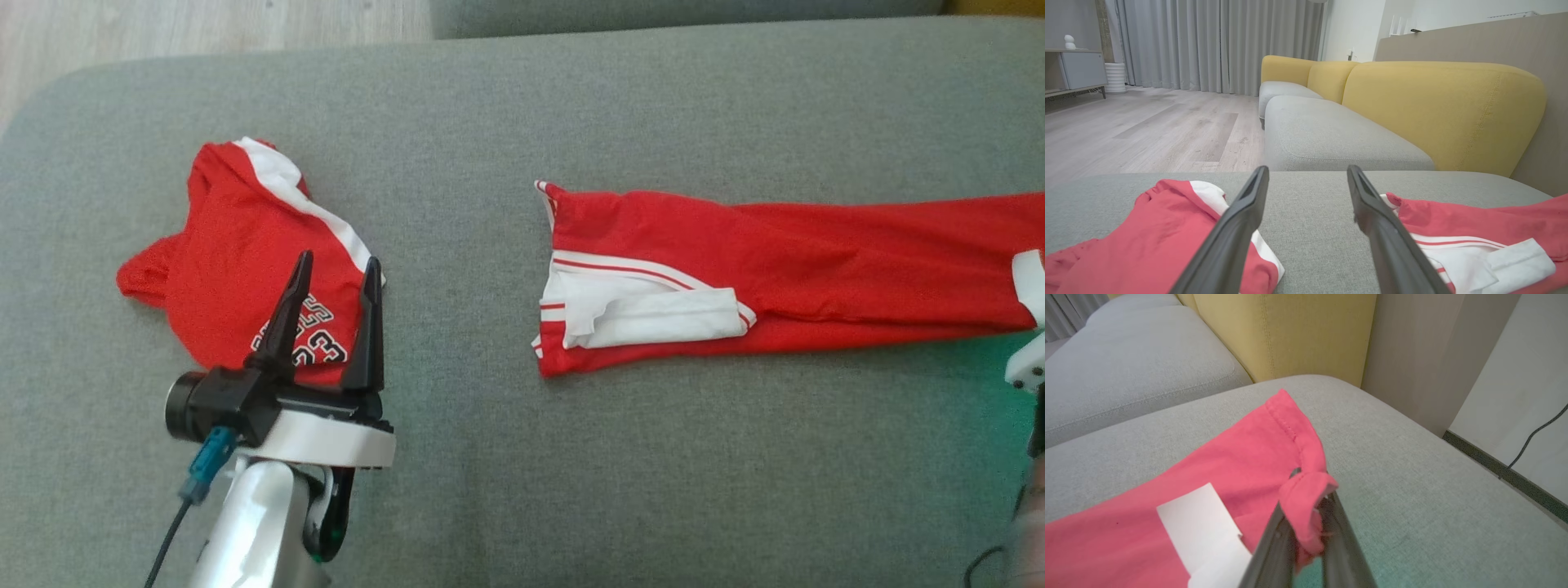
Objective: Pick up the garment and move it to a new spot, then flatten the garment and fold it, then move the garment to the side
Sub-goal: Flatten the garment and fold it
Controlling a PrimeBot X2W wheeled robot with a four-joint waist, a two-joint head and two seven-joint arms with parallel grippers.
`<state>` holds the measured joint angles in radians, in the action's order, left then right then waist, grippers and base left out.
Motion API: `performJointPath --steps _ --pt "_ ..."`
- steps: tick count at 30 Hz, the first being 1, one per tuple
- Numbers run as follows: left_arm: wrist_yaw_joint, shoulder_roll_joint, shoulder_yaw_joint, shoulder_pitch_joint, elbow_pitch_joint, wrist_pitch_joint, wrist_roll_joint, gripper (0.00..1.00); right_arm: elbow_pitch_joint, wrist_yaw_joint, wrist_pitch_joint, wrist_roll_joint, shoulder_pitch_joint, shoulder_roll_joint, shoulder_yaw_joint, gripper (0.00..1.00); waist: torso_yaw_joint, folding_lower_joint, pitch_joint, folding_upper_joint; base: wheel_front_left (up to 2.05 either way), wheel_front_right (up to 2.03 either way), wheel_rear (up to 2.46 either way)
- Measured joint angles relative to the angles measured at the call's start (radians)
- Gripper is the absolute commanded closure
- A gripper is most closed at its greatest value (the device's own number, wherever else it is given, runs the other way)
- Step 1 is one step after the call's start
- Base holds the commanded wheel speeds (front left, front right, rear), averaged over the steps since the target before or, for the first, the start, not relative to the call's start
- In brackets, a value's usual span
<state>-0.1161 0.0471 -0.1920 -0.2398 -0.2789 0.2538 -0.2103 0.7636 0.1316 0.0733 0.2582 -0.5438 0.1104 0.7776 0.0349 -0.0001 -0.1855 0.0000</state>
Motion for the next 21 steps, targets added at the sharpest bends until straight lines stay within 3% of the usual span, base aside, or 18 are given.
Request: performJointPath --steps 6,13,17,21 --pt "0.0 0.0 0.0 0.005 -0.004 0.0 -0.001 0.0 -0.069 0.0 -0.012 -0.02 0.002 -0.018 -0.055 1.0 0.004 0.0 0.036 0.0 0.0 0.0 0.0" --pt "0.002 -0.001 -0.001 0.032 -0.004 0.0 -0.008 0.0 -0.142 0.0 -0.022 -0.107 0.008 -0.054 -0.217 1.0 0.016 0.0 0.074 0.0 0.0 0.0 0.0" --pt "0.002 -0.001 -0.004 0.037 -0.004 0.0 -0.01 0.0 -0.186 0.0 -0.039 -0.19 0.03 -0.054 -0.363 1.0 0.03 0.0 0.094 0.0 0.0 0.0 0.0" --pt "0.002 -0.001 -0.011 0.037 -0.004 0.0 -0.01 0.0 -0.185 0.0 -0.04 -0.347 0.051 -0.055 -0.592 1.0 0.048 0.0 0.108 0.0 0.0 0.0 0.0"
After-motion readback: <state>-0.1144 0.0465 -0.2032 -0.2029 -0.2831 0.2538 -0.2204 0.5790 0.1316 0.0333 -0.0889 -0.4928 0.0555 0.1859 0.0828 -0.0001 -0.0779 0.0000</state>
